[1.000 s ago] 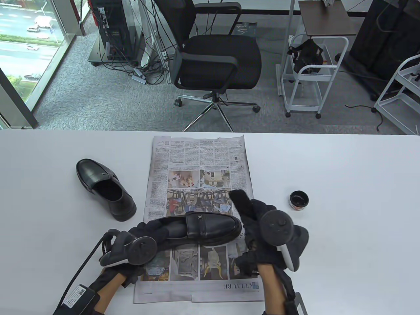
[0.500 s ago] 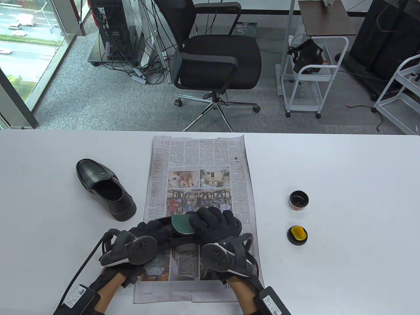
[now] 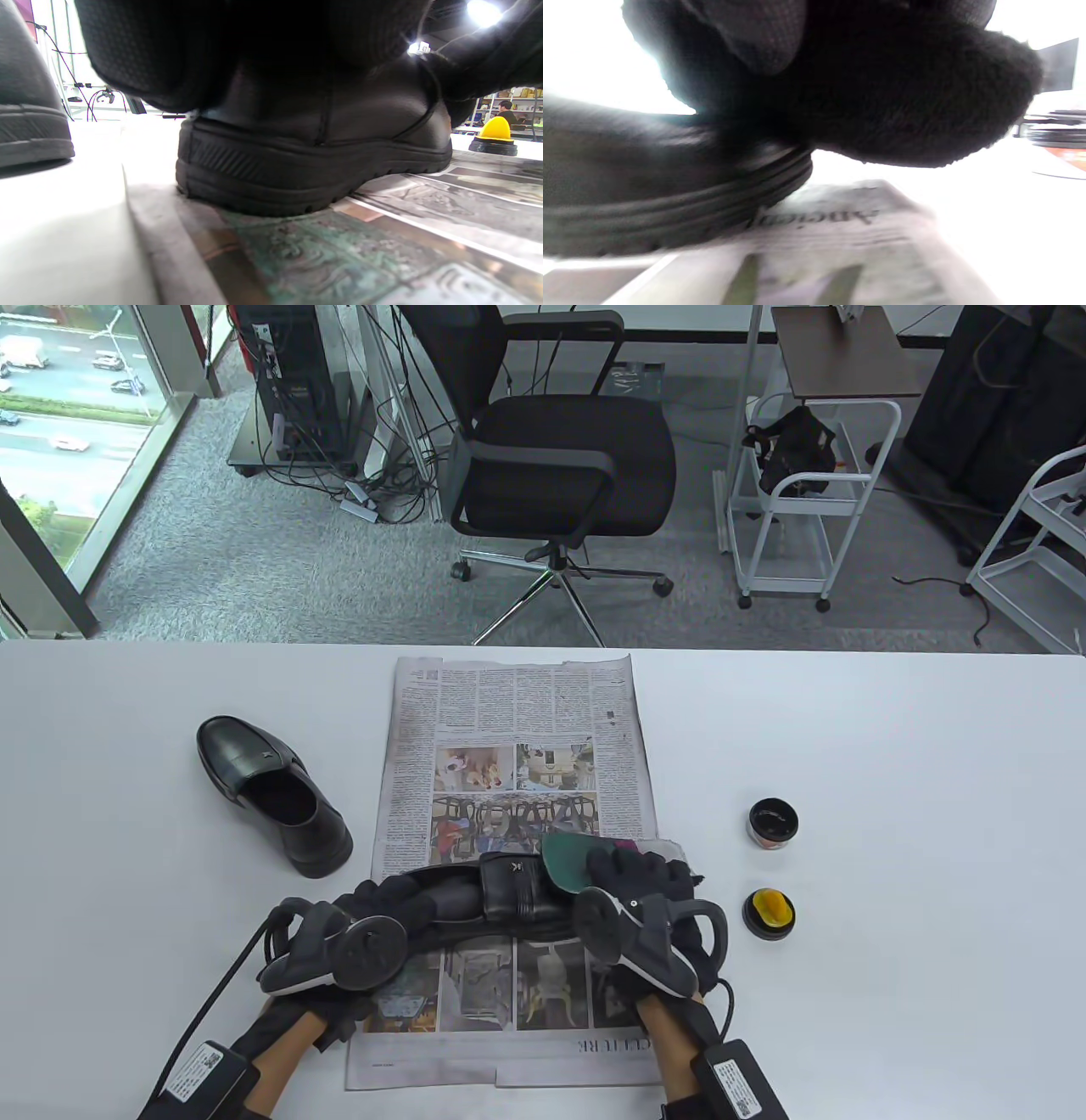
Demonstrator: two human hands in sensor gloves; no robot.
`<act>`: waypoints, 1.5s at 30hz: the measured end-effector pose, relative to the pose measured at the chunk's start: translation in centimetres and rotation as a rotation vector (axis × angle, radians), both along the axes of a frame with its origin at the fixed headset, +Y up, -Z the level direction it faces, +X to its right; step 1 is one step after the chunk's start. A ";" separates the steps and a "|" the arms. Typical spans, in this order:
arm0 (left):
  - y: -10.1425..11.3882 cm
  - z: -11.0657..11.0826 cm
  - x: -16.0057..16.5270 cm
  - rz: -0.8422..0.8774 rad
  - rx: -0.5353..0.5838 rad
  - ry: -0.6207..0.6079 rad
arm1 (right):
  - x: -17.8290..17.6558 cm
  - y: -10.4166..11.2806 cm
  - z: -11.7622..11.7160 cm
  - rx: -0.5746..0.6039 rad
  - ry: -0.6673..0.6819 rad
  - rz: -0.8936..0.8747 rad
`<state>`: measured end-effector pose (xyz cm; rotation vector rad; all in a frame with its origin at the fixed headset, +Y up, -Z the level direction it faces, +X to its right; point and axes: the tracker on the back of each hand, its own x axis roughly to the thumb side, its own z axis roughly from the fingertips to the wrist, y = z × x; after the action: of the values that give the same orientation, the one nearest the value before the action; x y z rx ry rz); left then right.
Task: Dip and apply built-in sponge shoe polish on shoes
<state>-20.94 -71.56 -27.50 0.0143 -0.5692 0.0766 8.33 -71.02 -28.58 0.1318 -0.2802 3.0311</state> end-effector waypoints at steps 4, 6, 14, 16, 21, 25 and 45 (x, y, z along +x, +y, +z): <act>0.0 0.0 0.0 -0.003 -0.001 0.001 | 1.2 1.6 0.7 0.078 -0.077 -0.110; -0.1 0.0 0.0 -0.004 -0.004 0.001 | 0.8 2.8 1.3 0.142 -0.058 -0.114; -0.1 0.0 0.1 -0.006 -0.004 0.002 | -4.2 3.8 3.8 0.281 0.139 -0.114; -0.1 0.1 0.1 -0.005 -0.004 0.004 | -5.5 3.3 4.0 0.270 0.238 -0.080; -0.2 0.1 0.1 -0.008 -0.003 0.006 | -7.6 1.6 4.0 0.106 0.431 0.004; -0.2 0.1 0.1 -0.009 -0.004 0.005 | -6.5 0.8 3.4 0.018 0.515 -0.087; -0.3 0.0 0.1 -0.007 -0.010 -0.002 | 0.9 1.2 1.1 0.177 0.019 -0.287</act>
<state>-20.83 -71.86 -27.50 0.0023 -0.5703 0.0724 9.24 -69.86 -27.44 0.1210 -0.5176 2.7171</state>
